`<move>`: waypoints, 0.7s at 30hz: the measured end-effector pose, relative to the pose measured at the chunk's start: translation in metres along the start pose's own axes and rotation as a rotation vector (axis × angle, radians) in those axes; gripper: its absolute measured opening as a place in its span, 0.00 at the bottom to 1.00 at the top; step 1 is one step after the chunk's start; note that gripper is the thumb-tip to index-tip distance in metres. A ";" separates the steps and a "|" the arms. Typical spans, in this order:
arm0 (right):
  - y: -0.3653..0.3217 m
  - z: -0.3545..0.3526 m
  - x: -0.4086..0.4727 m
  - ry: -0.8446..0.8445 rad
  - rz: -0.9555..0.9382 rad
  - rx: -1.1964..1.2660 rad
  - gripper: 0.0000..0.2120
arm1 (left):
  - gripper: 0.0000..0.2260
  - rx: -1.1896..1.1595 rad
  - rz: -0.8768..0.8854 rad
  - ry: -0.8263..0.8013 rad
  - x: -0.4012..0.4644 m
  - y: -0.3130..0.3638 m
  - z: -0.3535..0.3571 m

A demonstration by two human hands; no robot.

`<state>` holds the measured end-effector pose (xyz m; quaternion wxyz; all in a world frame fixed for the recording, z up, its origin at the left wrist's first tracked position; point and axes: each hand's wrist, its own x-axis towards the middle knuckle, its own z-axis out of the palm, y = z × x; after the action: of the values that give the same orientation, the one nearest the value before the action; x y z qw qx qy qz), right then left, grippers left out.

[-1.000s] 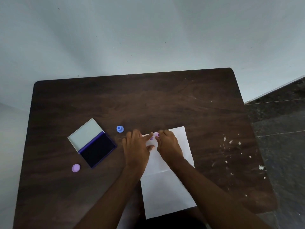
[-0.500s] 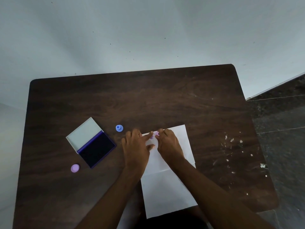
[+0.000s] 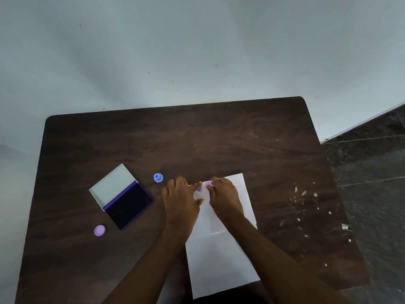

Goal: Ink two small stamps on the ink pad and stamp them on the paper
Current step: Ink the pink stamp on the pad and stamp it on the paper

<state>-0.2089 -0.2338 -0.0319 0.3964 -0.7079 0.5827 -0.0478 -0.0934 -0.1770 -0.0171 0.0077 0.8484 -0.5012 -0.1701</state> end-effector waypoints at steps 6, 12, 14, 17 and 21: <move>0.001 -0.028 -0.016 0.392 0.037 0.193 0.05 | 0.26 -0.063 0.010 0.034 -0.001 0.005 0.003; -0.011 -0.046 -0.025 0.393 0.150 0.410 0.05 | 0.21 -0.235 -0.059 0.183 -0.022 0.000 -0.002; -0.018 -0.044 -0.029 0.340 0.138 0.478 0.04 | 0.18 -0.319 -0.106 0.205 -0.031 -0.006 -0.004; -0.031 -0.035 -0.031 0.239 0.120 0.504 0.06 | 0.13 -0.372 -0.174 0.209 -0.044 -0.026 -0.007; -0.057 -0.015 -0.037 0.143 0.119 0.648 0.11 | 0.06 -0.479 -0.257 0.161 -0.058 -0.069 -0.013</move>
<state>-0.1842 -0.2093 0.0280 0.5609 -0.5049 0.6037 -0.2569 -0.0565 -0.0950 -0.0017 0.2259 0.8897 -0.3330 -0.2154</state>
